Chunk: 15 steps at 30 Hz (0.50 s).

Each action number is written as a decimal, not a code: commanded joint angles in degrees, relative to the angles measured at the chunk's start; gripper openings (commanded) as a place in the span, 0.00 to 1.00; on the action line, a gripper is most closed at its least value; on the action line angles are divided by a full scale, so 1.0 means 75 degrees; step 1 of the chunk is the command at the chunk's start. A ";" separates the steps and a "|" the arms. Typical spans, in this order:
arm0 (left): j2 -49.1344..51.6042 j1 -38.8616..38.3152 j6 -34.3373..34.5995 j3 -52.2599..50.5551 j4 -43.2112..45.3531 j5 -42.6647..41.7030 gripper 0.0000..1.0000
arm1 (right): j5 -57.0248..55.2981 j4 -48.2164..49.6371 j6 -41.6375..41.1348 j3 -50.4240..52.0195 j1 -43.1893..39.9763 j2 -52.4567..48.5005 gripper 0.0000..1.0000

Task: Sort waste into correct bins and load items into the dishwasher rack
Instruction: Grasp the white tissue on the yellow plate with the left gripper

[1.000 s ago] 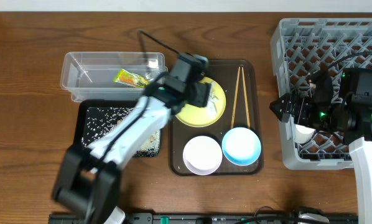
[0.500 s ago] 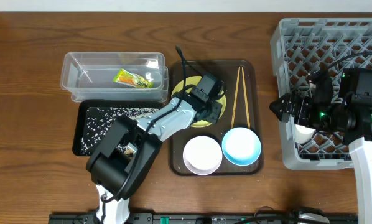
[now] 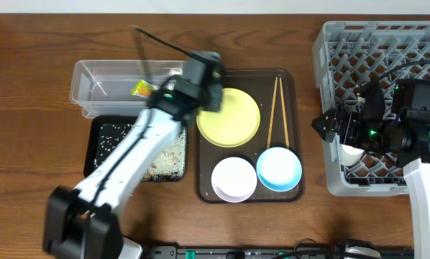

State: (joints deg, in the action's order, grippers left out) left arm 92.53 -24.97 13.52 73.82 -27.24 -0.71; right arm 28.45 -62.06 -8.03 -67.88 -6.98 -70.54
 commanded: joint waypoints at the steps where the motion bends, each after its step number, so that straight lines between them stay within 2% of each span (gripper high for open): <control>1: 0.0125 0.0726 0.0102 -0.0023 -0.0274 0.0702 0.06 | -0.0020 -0.0003 0.0111 -0.0087 0.0041 0.0020 0.99; 3: 0.0256 0.1134 0.0102 -0.0070 -0.0274 0.0699 0.06 | -0.0020 0.0000 0.0111 -0.0090 0.0041 0.0020 0.99; 5: 0.0446 0.1530 0.0096 -0.0070 -0.0210 0.0624 0.13 | -0.0020 0.0000 0.0111 -0.0087 0.0041 0.0020 0.99; 7: 0.0554 0.1798 0.0035 -0.0070 -0.0096 0.0143 0.23 | -0.0023 0.0009 0.0111 -0.0087 0.0041 0.0020 0.99; 10: 0.0533 0.1958 -0.0391 -0.0041 0.0006 -0.0804 0.47 | -0.0105 0.0038 0.0111 -0.0087 0.0044 0.0020 0.99; 14: 0.0271 0.1862 -0.0487 0.0044 -0.0283 -0.1145 0.61 | -0.0169 0.0041 0.0111 -0.0087 0.0041 0.0020 0.99; 15: 0.0175 0.1827 -0.0487 0.0047 -0.0353 -0.1201 0.62 | -0.0169 0.0041 0.0111 -0.0087 0.0041 0.0017 0.99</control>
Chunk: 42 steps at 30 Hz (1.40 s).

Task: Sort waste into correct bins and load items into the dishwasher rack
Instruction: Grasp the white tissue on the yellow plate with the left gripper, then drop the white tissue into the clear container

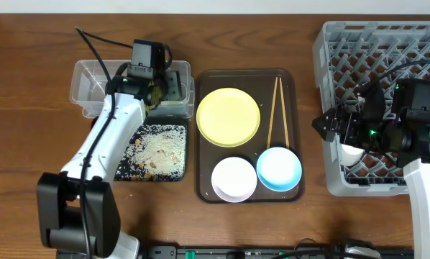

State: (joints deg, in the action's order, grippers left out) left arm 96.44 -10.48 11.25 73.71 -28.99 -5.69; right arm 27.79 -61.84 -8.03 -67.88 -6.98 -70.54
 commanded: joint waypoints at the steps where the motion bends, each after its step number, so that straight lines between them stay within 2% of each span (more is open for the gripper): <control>1: -0.0463 -0.0152 -0.0181 0.0061 -0.0204 -0.0592 0.63 | -0.0082 0.0015 0.0111 -0.0087 0.0041 0.0020 0.99; 9: -0.1824 -0.0909 -0.0187 0.0061 -0.1390 -0.0583 0.65 | -0.0612 0.0128 0.0114 -0.0087 0.0041 0.0020 0.99; 13: -0.2728 -0.1259 -0.0242 0.0061 -0.2226 -0.0551 0.70 | -0.0784 0.0131 0.0111 -0.0087 0.0041 0.0020 0.99; 15: -0.3232 -0.1314 -0.0236 0.0061 -0.2567 -0.0554 0.81 | -0.0781 0.0137 0.0111 -0.0087 0.0041 0.0020 0.99; 22: -0.4310 -0.1314 -0.0219 0.0061 -0.3354 -0.0562 0.85 | -0.0793 0.0131 0.0111 -0.0087 0.0041 0.0020 0.99; 28: -0.4593 -0.1314 -0.0207 0.0061 -0.3416 -0.0557 0.89 | -0.0793 0.0128 0.0111 -0.0087 0.0041 0.0020 0.99; 37: -0.4639 -0.1314 -0.0207 0.0038 -0.3564 -0.0557 0.90 | -0.0796 0.0131 0.0111 -0.0087 0.0041 0.0020 0.99; 42: -0.5260 -0.1311 -0.0364 -0.0353 -0.2996 0.0542 0.90 | -0.0796 0.0128 0.0111 -0.0087 0.0041 0.0020 0.99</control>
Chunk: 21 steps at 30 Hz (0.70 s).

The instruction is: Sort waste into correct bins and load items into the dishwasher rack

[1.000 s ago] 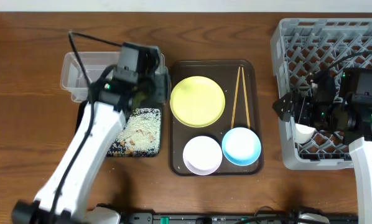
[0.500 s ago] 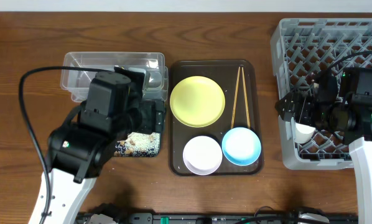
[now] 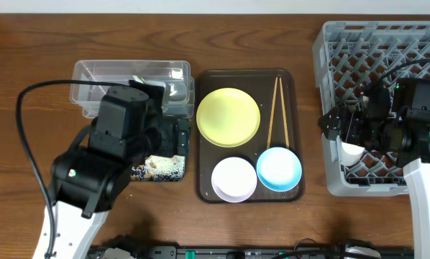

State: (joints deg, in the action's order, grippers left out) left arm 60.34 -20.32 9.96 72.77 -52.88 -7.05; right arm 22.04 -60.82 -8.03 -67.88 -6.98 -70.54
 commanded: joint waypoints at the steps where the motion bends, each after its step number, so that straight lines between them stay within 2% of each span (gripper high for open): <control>1: -0.0647 0.0000 -0.0350 -0.0425 0.0522 0.0842 0.90 | -0.0026 -0.0006 0.0114 -0.0087 0.0041 0.0020 0.99; 5: -0.1539 0.0184 -0.1093 -0.1428 0.1982 0.0828 0.90 | -0.0026 -0.0006 0.0111 -0.0087 0.0041 0.0020 0.99; 8: -0.2221 0.0399 -0.1256 -0.2279 0.2833 0.0831 0.90 | -0.0029 -0.0009 0.0111 -0.0087 0.0041 0.0020 0.99; 13: -0.3448 0.0740 -0.1384 -0.3815 0.4086 0.0831 0.90 | -0.0029 -0.0009 0.0114 -0.0087 0.0041 0.0020 0.99; 21: -0.5135 0.0959 -0.1387 -0.5791 0.5333 0.0828 0.90 | -0.0029 -0.0009 0.0111 -0.0087 0.0041 0.0020 0.99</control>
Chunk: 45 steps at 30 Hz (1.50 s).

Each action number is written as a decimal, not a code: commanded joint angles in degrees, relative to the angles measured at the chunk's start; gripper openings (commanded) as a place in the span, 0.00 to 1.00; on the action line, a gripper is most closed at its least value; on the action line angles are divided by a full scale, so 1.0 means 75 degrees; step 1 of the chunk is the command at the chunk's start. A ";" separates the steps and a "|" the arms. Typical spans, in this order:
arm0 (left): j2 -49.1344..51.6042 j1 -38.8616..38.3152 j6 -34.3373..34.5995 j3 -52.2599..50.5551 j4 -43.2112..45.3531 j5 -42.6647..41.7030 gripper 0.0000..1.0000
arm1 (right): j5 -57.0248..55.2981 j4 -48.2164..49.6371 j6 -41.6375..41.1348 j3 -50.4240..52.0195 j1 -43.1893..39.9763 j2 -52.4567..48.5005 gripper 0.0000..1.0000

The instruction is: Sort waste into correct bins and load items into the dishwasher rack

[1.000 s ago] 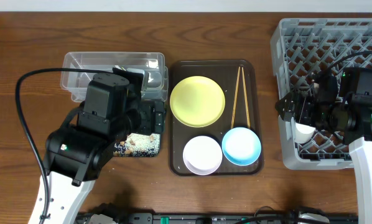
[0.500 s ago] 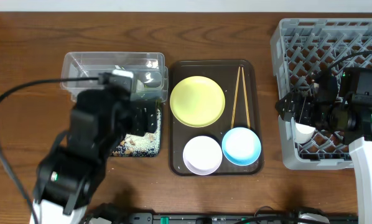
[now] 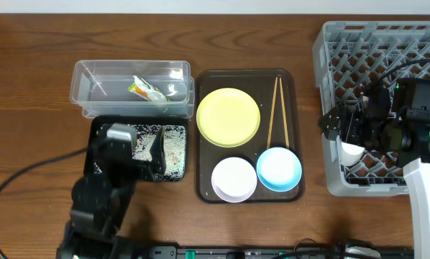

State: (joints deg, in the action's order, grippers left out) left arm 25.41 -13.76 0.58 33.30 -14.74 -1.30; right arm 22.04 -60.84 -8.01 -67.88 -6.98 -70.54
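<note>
On the brown serving tray [image 3: 200, 183] lie a yellow plate [image 3: 229, 116], a white bowl [image 3: 234, 178], a blue bowl [image 3: 279, 167] and a pair of chopsticks [image 3: 274, 109]. A crumpled wrapper [image 3: 147, 90] rests in the clear bin [image 3: 82, 93]. The black bin [image 3: 98, 164] holds food scraps. My left gripper [image 3: 152, 152] hovers over that black bin, fingers apart and empty. My right gripper [image 3: 328, 124] sits at the left edge of the grey dishwasher rack [image 3: 377, 43], above a white cup [image 3: 351, 151] in the rack; its jaws are not clear.
The rack fills the right end of the table, and the right arm reaches across it. The left arm rises from the front left edge. Bare wood lies behind the bins and along the front.
The left arm has drawn back toward the front left, its gripper now over the black bin, and the wrapper in the clear bin is uncovered. The right arm has not moved.
The left gripper was first at the yellow plate's left rim. It then stood over the clear bin. After that it was lower, covering both bins, and now it sits back over the black bin with the wrapper lying in the clear bin. The right gripper shifted slightly into the rack.
</note>
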 commanded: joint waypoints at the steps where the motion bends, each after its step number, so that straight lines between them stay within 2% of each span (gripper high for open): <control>1: -0.0662 0.0085 -0.0143 -0.0772 0.0373 0.0064 0.91 | -0.0029 -0.0003 0.0108 -0.0087 0.0041 0.0020 0.99; 8: -0.1699 0.0085 -0.0163 -0.2171 0.1081 0.0061 0.91 | -0.0026 -0.0006 0.0108 -0.0087 0.0041 0.0020 0.99; 20: -0.3386 0.0082 -0.0163 -0.3692 0.1151 0.0067 0.90 | -0.0026 -0.0003 0.0108 -0.0087 0.0041 0.0020 0.99; 26: -0.3375 0.0082 -0.0160 -0.4395 0.1757 0.0067 0.91 | -0.0026 -0.0003 0.0108 -0.0087 0.0041 0.0020 0.99; 45: -0.3343 0.0082 -0.0160 -0.4409 0.1437 0.0067 0.91 | -0.0029 -0.0006 0.0111 -0.0087 0.0041 0.0020 0.99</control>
State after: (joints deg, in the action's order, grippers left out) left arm 0.69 -13.50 -0.05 1.56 -2.35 -1.32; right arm 22.02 -60.82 -8.03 -67.88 -6.98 -70.54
